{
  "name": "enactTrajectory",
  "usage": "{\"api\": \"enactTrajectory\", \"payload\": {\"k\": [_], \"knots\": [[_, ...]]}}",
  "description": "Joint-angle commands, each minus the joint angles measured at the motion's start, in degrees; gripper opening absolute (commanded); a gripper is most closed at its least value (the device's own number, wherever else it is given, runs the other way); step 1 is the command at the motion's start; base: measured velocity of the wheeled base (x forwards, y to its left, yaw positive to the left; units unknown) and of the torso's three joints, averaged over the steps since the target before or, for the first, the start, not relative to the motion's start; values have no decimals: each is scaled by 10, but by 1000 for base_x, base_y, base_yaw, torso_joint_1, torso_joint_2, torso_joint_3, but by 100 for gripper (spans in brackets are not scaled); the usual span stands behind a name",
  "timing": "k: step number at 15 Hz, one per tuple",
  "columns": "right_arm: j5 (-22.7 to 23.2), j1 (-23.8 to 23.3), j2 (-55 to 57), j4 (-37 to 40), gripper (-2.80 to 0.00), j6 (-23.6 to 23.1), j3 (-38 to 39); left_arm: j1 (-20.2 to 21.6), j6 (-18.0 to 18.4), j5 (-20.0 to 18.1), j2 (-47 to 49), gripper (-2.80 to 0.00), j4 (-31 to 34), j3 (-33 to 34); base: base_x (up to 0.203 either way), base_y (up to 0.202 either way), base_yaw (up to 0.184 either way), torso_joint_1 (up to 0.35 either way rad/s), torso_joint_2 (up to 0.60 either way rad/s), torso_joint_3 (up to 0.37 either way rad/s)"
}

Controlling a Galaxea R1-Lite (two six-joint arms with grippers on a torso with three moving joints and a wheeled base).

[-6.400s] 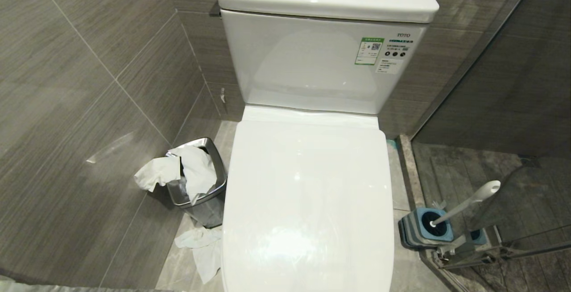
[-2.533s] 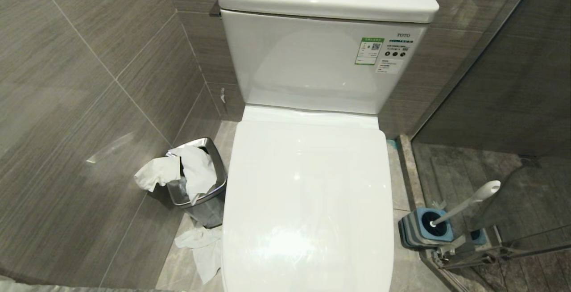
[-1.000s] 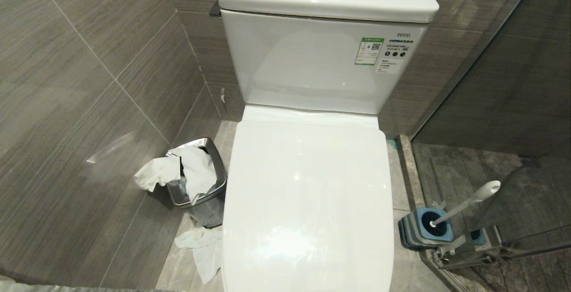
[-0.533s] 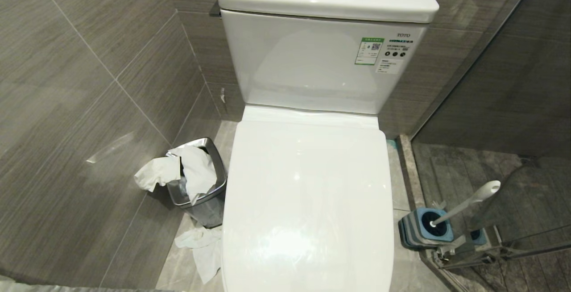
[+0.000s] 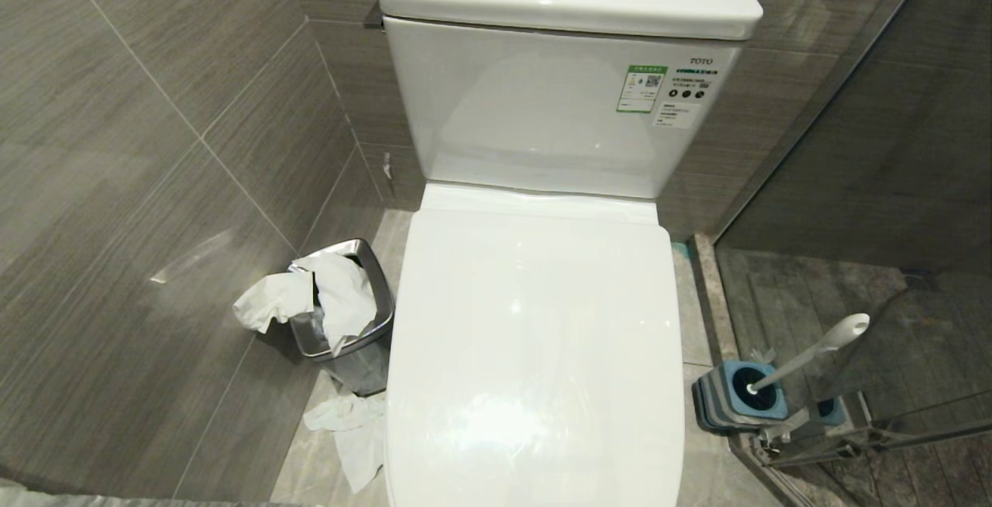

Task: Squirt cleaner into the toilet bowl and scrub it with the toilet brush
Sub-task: Use the left hand to lift the toilet lid slightly

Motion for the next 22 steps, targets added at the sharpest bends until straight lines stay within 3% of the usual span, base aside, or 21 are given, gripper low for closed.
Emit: {"api": "enactTrajectory", "payload": {"k": [1,3,6,15,18,22], "knots": [[0,0,1,0,-280,0,0,0,40,-5,1,-280,0,1,0,0,0,0,0,0],[0,0,1,0,-280,1,0,0,71,-21,1,-280,0,1,0,0,0,0,0,0],[0,0,1,0,-280,0,0,0,91,-26,1,-280,0,1,0,0,0,0,0,0],[0,0,1,0,-280,1,0,0,113,-31,1,-280,0,1,0,0,0,0,0,0],[0,0,1,0,-280,1,0,0,111,-32,1,-280,-1,1,0,0,0,0,0,0],[0,0,1,0,-280,1,0,0,55,-24,1,-280,-1,1,0,0,0,0,0,0]]}}
